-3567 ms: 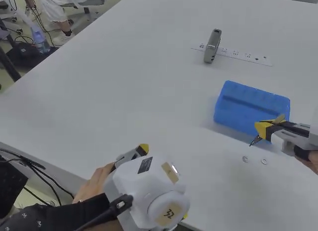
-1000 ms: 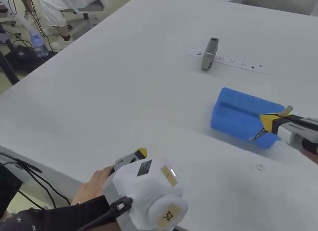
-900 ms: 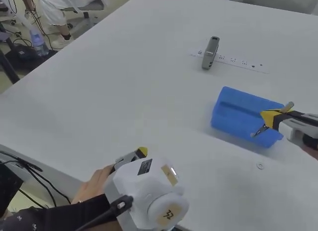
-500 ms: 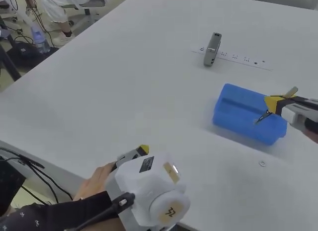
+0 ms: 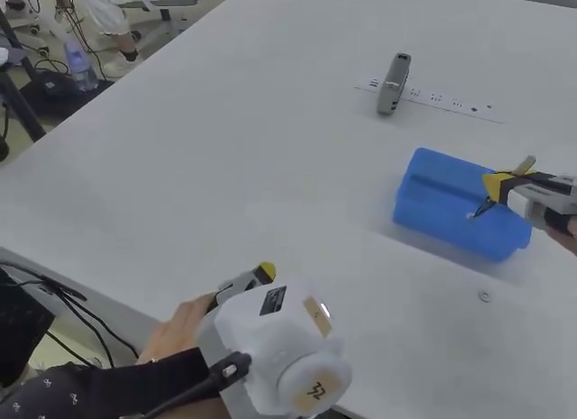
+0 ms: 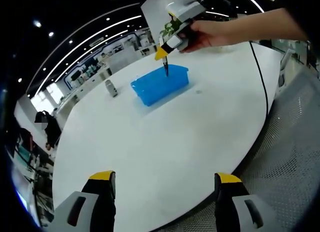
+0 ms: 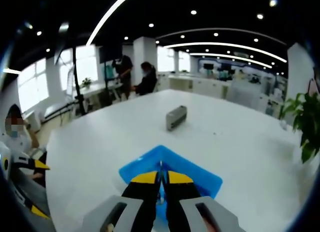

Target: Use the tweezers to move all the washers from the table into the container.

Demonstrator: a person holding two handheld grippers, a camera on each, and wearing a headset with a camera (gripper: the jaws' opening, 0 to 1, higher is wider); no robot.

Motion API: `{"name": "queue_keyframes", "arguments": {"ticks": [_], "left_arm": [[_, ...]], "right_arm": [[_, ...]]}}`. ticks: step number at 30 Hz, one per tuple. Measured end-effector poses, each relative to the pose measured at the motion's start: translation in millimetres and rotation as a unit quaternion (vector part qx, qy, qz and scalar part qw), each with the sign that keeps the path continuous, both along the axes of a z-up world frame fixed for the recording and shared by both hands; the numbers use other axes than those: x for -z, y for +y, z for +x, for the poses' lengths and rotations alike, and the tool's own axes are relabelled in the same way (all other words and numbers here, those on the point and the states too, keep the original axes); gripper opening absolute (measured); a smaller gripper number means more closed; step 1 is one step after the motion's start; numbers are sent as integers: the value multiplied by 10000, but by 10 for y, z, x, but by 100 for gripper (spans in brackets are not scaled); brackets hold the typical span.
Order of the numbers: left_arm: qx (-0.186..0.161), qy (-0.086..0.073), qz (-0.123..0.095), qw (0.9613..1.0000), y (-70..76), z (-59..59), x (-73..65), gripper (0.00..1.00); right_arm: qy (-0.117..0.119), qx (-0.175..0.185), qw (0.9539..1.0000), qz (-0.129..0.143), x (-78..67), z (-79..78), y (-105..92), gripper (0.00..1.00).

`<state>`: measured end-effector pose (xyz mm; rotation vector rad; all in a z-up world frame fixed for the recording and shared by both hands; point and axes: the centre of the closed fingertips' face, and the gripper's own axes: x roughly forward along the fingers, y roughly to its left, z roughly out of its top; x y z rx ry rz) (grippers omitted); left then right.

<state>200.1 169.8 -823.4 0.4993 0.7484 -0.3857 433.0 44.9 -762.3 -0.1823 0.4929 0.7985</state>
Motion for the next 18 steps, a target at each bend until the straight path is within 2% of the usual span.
{"name": "queue_keyframes", "arguments": {"ticks": [14,18], "left_arm": [[1,80,10,10000,-1,-12,26,82],[-4,78,4,10000,0,-10,26,82]], "right_arm": [[159,80,9996,-204,316,86,37,2],[194,91,9995,-242,342,104,9,2]]}}
